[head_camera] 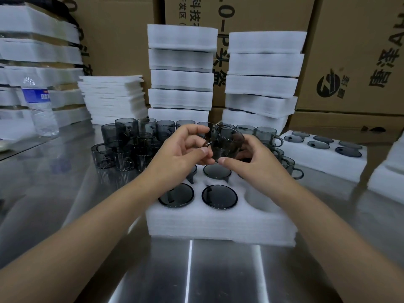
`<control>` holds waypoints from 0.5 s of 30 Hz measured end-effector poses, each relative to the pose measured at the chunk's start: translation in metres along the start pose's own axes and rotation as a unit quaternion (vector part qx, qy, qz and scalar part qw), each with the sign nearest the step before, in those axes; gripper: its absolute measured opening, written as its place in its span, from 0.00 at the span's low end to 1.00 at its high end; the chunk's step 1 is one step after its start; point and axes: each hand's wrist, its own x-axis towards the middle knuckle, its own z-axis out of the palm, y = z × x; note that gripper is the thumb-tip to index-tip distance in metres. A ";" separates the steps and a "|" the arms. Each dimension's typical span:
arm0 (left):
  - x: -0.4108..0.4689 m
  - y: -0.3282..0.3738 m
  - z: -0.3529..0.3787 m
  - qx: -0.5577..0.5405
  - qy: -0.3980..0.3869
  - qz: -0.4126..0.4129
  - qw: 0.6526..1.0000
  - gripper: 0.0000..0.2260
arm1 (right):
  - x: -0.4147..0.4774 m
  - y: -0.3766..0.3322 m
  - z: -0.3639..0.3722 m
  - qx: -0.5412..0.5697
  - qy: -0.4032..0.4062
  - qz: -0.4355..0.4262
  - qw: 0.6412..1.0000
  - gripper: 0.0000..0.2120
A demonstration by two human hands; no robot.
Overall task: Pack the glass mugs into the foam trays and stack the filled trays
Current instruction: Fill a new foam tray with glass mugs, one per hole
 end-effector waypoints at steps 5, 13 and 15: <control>0.003 -0.005 -0.001 0.036 0.014 -0.017 0.999 0.16 | 0.001 0.002 -0.001 0.013 0.028 -0.007 0.999 0.23; 0.006 -0.010 -0.001 0.036 0.030 -0.065 0.997 0.11 | -0.001 0.000 0.001 -0.040 0.028 -0.057 0.997 0.28; 0.006 -0.010 -0.002 0.048 0.031 -0.074 0.996 0.08 | -0.002 -0.002 0.000 -0.055 0.025 -0.069 0.996 0.29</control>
